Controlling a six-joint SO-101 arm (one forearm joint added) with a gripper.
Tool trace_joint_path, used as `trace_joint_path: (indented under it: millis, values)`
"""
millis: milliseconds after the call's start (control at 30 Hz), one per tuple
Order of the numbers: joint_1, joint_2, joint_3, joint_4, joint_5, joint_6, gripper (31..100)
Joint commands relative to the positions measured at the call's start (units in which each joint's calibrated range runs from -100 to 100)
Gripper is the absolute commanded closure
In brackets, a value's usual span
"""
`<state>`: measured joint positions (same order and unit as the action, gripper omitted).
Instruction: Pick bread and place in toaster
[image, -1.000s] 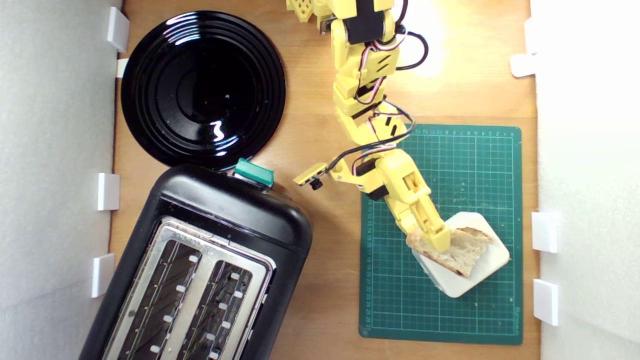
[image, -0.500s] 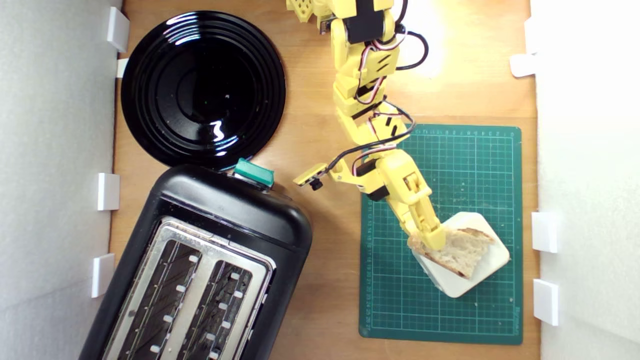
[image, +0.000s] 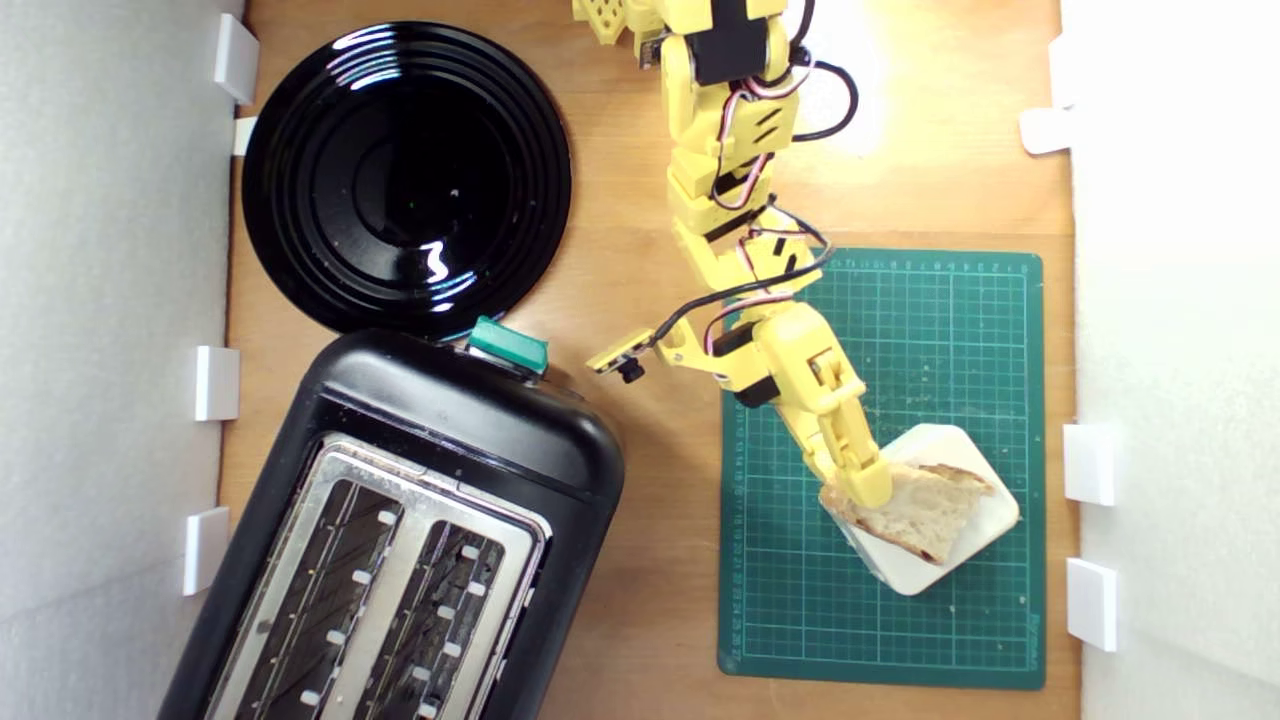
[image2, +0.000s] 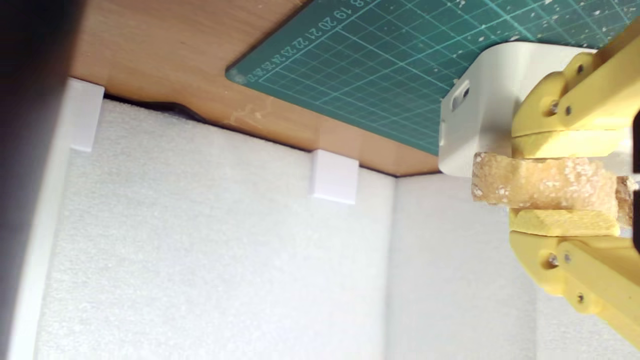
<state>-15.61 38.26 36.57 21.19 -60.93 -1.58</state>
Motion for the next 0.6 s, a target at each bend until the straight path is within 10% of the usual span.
trace_joint_path:
  millis: [0, 567]
  values:
    - [-0.51, -1.66, -0.85, 0.48, 0.1, -0.07, 72.8]
    - [-0.35, -5.23, -0.57, 0.57, 0.1, -0.02, 72.9]
